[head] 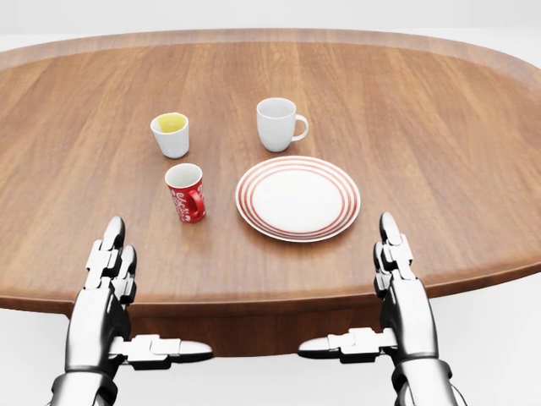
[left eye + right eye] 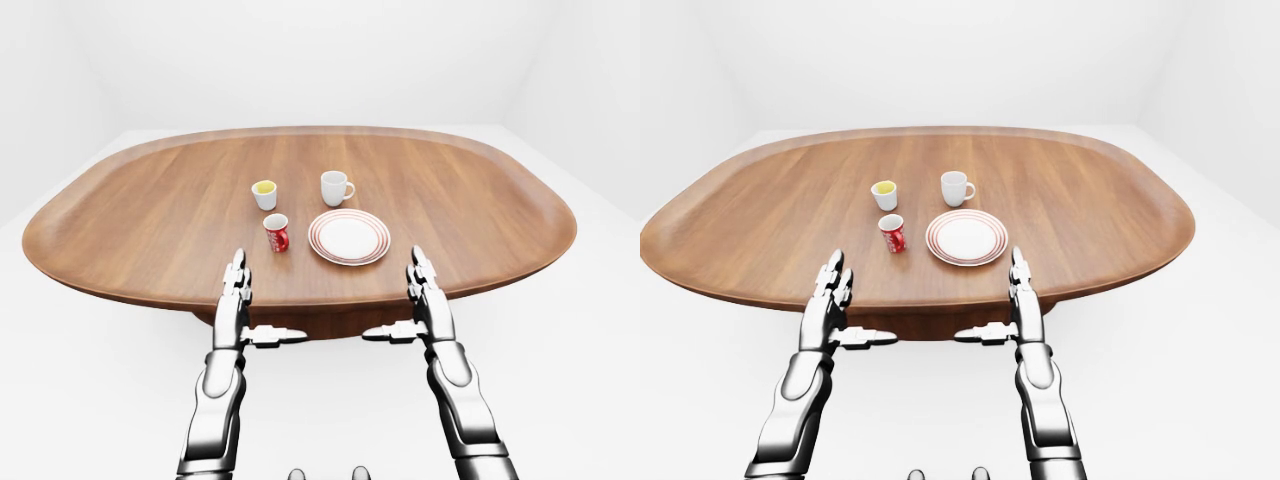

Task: Pick up the red mug and put it on the plate

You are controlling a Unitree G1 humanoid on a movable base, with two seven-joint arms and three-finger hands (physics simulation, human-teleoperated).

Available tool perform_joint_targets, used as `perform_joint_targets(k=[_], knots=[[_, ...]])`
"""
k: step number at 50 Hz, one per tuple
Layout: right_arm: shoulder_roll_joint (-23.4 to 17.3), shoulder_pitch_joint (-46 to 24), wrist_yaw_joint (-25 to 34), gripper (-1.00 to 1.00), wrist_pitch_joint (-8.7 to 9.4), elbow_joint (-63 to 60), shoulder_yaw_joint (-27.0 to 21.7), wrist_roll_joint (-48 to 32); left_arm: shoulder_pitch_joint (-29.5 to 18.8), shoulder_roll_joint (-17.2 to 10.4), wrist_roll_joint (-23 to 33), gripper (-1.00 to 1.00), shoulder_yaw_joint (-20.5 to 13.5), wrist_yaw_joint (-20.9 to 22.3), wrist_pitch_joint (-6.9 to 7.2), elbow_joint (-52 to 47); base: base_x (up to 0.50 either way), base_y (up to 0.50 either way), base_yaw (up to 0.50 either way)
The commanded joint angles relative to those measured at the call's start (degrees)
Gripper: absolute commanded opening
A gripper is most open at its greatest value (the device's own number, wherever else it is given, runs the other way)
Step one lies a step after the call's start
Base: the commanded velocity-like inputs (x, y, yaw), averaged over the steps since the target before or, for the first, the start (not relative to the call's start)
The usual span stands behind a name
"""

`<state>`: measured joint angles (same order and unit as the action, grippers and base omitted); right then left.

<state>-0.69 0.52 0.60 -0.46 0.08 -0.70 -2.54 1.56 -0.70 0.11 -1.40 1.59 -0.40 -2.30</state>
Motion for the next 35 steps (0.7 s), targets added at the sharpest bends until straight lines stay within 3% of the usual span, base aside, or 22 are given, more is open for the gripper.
perform_joint_targets(k=[1, 35], knots=[[0.0, 0.0, 0.0, 1.00, -0.04, 0.2, 0.1, -0.5, 0.3, 0.1, 0.1, 1.00, 0.1, 0.0, 0.05, -0.4, 0.00, 0.00, 0.00], [0.1, 0.2, -0.1, 1.00, -0.15, 0.2, 0.4, -1.3, 0.2, 0.0, 0.2, 1.00, 0.1, 0.0, -0.20, 0.0, 0.00, 0.13, 0.00]])
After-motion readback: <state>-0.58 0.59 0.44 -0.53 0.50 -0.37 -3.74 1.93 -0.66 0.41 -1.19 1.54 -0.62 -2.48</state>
